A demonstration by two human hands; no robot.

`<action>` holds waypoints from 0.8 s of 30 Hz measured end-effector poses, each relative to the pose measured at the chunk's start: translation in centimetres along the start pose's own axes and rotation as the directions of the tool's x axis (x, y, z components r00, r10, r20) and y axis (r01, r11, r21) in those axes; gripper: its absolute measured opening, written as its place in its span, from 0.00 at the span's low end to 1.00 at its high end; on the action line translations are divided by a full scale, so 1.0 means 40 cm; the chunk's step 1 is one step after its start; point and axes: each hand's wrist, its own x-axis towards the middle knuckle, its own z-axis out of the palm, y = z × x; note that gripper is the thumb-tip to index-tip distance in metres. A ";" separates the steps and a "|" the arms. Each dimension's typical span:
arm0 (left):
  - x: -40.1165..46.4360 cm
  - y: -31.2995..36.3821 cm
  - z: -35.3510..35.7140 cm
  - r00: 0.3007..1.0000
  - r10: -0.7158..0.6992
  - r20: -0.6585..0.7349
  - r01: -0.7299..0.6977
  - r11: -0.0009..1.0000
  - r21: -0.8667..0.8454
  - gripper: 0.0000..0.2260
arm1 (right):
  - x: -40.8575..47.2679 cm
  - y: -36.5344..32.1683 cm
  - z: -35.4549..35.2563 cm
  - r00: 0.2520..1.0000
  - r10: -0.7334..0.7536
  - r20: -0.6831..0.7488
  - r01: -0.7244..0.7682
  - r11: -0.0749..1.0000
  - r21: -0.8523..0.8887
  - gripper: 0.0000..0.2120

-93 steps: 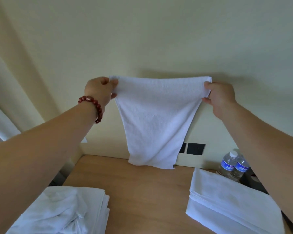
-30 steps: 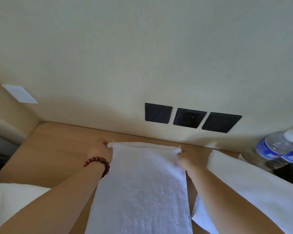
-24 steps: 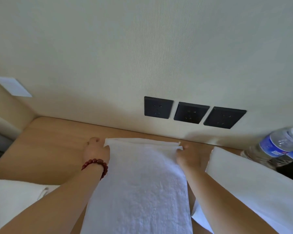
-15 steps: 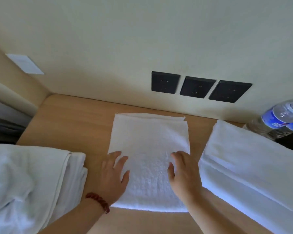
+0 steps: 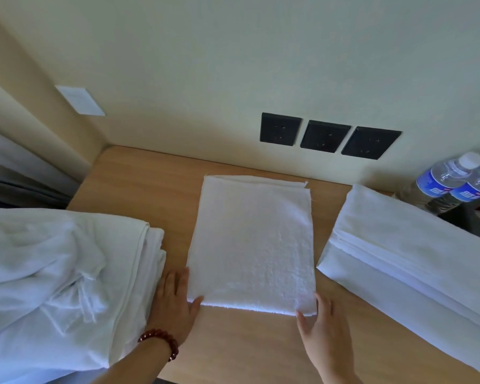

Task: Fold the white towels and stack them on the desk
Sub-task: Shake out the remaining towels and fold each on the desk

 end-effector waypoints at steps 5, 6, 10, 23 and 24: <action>-0.037 0.003 0.002 0.999 0.012 0.032 -0.009 0.995 -0.103 0.23 | 0.022 -0.042 -0.026 0.929 0.327 0.172 -0.364 0.893 0.264 0.27; -0.041 0.005 0.004 0.999 0.006 0.035 -0.001 0.988 -0.155 0.20 | 0.030 -0.048 -0.029 0.915 0.345 0.207 -0.396 0.863 0.314 0.25; -0.037 0.011 -0.010 0.998 -0.037 0.045 0.050 0.942 -0.331 0.13 | 0.043 -0.064 -0.044 0.898 0.356 0.260 -0.436 0.802 0.407 0.21; -0.097 -0.036 -0.045 0.972 0.144 0.188 -0.112 0.979 -0.168 0.08 | -0.032 0.016 -0.103 0.905 0.321 0.279 -0.403 0.857 0.322 0.10; -0.115 -0.040 -0.043 0.973 0.141 0.181 -0.119 0.985 -0.124 0.09 | -0.049 0.027 -0.106 0.898 0.318 0.306 -0.405 0.868 0.288 0.09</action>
